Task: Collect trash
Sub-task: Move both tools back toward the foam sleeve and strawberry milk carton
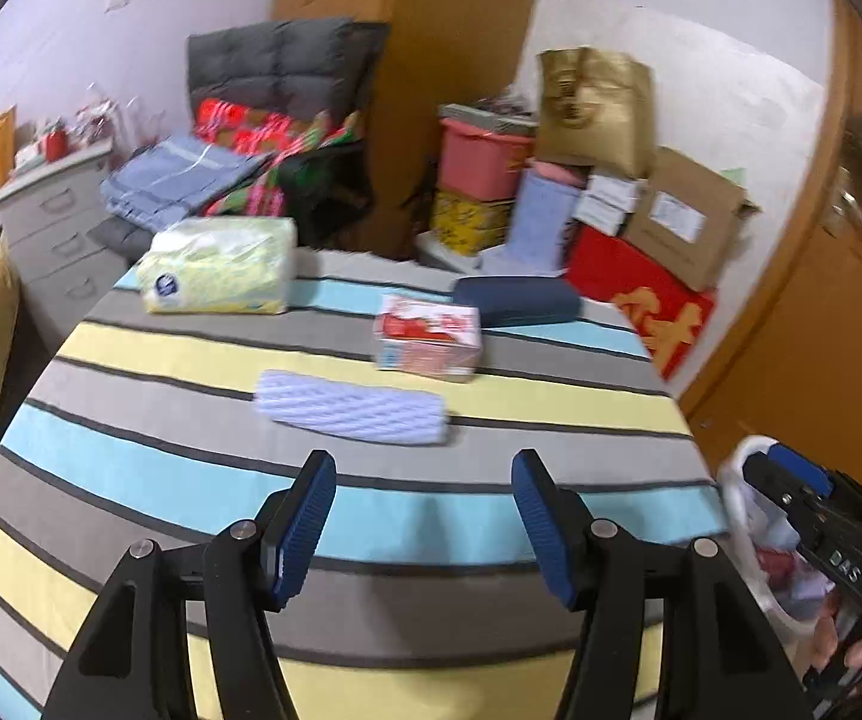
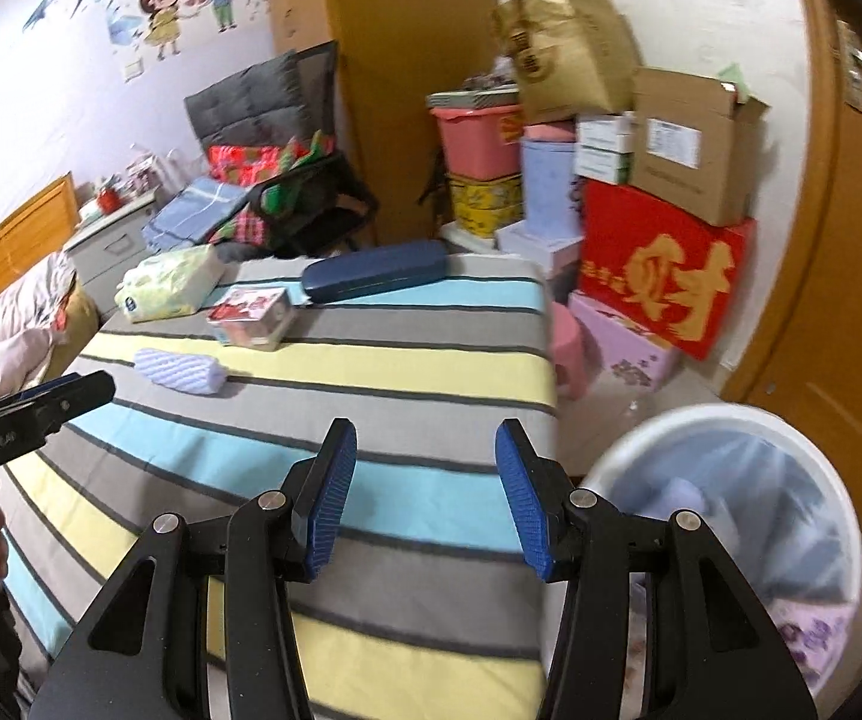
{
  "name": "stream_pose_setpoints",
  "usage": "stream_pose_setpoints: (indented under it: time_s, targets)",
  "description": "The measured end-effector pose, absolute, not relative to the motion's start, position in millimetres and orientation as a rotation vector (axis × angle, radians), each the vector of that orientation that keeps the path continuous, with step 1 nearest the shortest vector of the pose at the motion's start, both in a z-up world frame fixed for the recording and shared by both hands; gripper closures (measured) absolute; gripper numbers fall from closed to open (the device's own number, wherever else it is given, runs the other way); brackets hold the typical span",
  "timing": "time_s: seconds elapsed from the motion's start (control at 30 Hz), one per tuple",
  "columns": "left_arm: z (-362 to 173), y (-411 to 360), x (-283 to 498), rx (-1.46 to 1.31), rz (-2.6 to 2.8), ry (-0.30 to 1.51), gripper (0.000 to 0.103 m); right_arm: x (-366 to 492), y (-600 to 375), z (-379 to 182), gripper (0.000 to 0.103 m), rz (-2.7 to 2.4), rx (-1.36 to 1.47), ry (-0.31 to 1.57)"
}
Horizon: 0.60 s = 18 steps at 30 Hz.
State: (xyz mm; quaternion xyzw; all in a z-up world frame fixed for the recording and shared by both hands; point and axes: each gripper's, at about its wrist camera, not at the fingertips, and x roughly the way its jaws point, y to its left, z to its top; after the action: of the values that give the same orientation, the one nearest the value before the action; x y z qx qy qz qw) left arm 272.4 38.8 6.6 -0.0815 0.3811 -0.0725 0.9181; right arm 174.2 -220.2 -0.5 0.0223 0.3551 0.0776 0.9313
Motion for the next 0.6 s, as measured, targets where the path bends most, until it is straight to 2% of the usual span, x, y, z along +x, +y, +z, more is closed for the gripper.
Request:
stream_pose_setpoints:
  time_s: [0.47, 0.6]
  targets:
    - [-37, 56, 359, -0.317, -0.060, 0.877, 0.042, 226, -186, -10, 0.053, 0.244, -0.010, 0.750]
    - [-43, 52, 369, -0.275, -0.042, 0.894, 0.042, 239, -181, -10, 0.053, 0.284, -0.007, 0.746]
